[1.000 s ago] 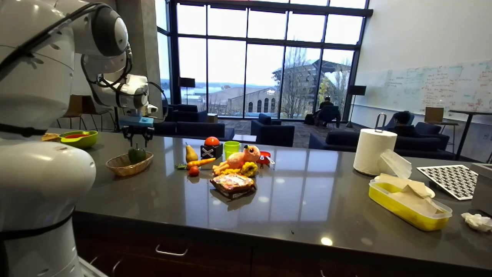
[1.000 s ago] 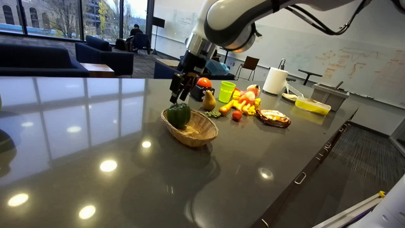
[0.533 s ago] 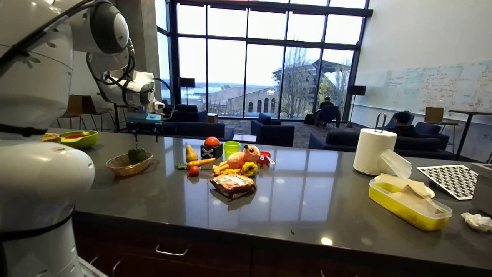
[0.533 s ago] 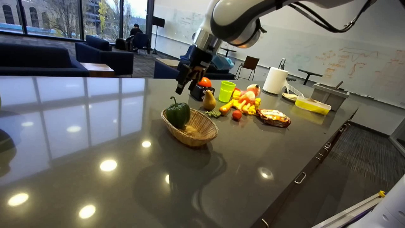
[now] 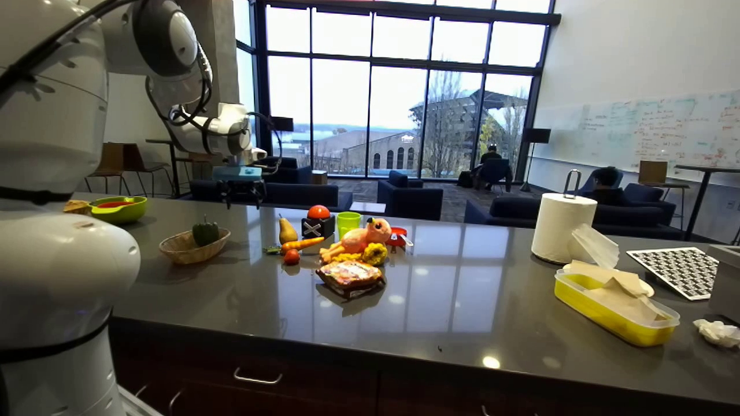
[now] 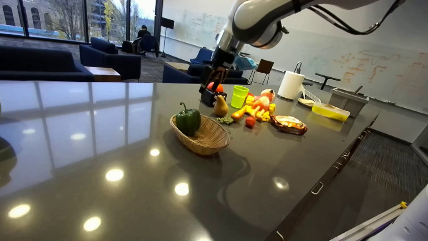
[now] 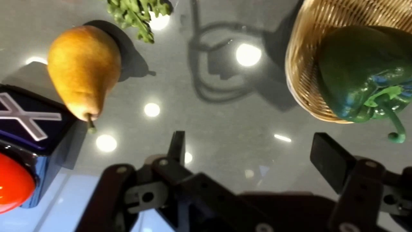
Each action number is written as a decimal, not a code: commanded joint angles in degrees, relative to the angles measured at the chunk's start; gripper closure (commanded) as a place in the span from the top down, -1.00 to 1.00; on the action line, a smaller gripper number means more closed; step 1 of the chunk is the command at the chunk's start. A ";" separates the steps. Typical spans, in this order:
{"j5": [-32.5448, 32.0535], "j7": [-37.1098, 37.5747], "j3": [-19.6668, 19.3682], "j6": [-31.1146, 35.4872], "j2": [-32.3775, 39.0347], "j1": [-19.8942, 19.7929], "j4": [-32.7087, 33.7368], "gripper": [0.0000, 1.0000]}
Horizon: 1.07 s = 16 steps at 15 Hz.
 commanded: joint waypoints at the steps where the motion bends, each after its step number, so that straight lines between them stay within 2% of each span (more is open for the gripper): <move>1: -3.49 0.71 -2.05 -0.08 -0.23 -0.51 -0.19 1.00; 7: -9.08 1.50 -4.89 -0.97 2.52 -0.75 1.40 1.00; 16: -12.70 1.03 -6.38 -1.70 6.72 -0.74 4.93 1.00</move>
